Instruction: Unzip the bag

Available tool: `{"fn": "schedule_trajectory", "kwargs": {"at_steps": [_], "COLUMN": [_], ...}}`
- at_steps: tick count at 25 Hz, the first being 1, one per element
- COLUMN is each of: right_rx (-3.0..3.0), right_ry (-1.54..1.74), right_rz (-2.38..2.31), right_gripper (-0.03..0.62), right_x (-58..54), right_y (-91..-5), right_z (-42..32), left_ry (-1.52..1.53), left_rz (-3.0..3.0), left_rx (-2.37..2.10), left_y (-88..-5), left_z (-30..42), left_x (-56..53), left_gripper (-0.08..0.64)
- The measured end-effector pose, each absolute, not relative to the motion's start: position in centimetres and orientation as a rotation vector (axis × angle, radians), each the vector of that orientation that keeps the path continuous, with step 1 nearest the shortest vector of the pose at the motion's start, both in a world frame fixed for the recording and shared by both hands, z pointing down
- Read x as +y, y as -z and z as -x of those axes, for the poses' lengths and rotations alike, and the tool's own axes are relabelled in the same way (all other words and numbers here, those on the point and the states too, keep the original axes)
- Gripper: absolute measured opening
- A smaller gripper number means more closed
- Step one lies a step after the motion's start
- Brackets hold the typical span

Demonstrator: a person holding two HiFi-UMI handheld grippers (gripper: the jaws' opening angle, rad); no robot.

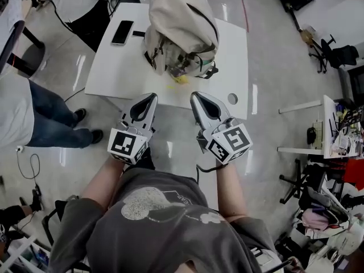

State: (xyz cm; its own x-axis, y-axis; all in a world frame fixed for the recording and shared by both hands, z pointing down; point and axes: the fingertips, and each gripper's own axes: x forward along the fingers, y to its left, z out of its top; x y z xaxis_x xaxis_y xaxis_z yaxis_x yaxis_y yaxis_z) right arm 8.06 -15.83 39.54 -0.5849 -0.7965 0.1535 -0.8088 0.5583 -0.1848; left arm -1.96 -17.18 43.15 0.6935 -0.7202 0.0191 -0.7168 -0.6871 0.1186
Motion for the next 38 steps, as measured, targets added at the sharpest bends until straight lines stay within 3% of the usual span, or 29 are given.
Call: {"fn": "schedule_trajectory", "kwargs": {"at_steps": [17,38], "right_rx": [-2.759,-2.744], "right_ry": [-0.353,-0.333], "right_rz": [-1.332,-1.237], "right_gripper": [-0.006,-0.007], "right_x": [-1.6,8.6], "right_y": [-38.8,-40.1], "right_z": [-12.9,-9.9], "left_ry": [0.084,0.110], "left_rz": [-2.724,-2.689], "left_rx": [-1.290,-1.340], "left_y": [-40.7,-39.5], "left_z": [-2.9,-1.1], "left_x": [-3.0,6.6], "left_gripper": [0.006,0.006]}}
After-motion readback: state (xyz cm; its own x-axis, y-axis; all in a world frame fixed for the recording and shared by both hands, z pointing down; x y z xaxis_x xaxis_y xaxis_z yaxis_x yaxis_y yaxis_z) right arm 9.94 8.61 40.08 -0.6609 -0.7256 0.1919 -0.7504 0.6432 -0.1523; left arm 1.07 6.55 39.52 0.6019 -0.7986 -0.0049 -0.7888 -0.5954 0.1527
